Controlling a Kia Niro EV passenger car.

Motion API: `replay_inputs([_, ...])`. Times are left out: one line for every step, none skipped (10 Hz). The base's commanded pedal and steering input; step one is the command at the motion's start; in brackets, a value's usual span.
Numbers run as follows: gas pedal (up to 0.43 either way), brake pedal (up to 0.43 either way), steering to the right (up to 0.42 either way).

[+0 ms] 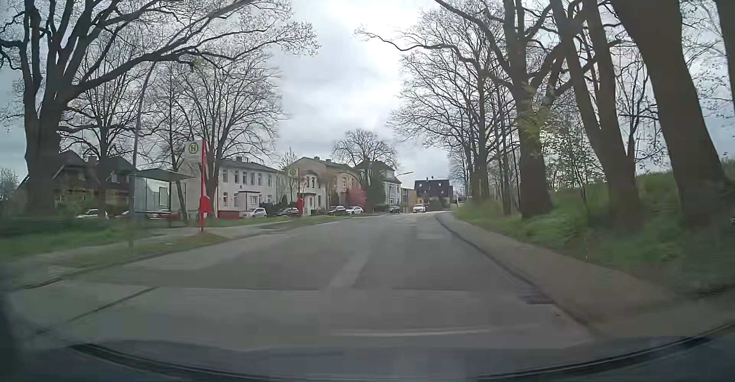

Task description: Follow the waypoints while adhering to traffic rules and regulations

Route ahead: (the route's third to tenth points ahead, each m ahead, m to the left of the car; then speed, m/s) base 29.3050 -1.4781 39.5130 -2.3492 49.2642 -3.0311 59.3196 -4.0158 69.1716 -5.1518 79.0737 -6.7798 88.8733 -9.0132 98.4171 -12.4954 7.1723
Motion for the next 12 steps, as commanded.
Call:
replay_inputs([0.059, 0.0, 0.001])
replay_inputs([0.059, 0.0, 0.004])
replay_inputs([0.059, 0.006, 0.011])
replay_inputs([0.059, 0.0, 0.019])
replay_inputs([0.059, 0.0, 0.019])
replay_inputs([0.059, 0.0, 0.018])
replay_inputs([0.059, 0.0, 0.018])
replay_inputs([0.059, 0.0, 0.018])
replay_inputs([0.059, 0.0, 0.018])
replay_inputs([0.059, 0.0, 0.017])
replay_inputs([0.059, 0.0, 0.017])
replay_inputs([0.059, 0.0, 0.017])
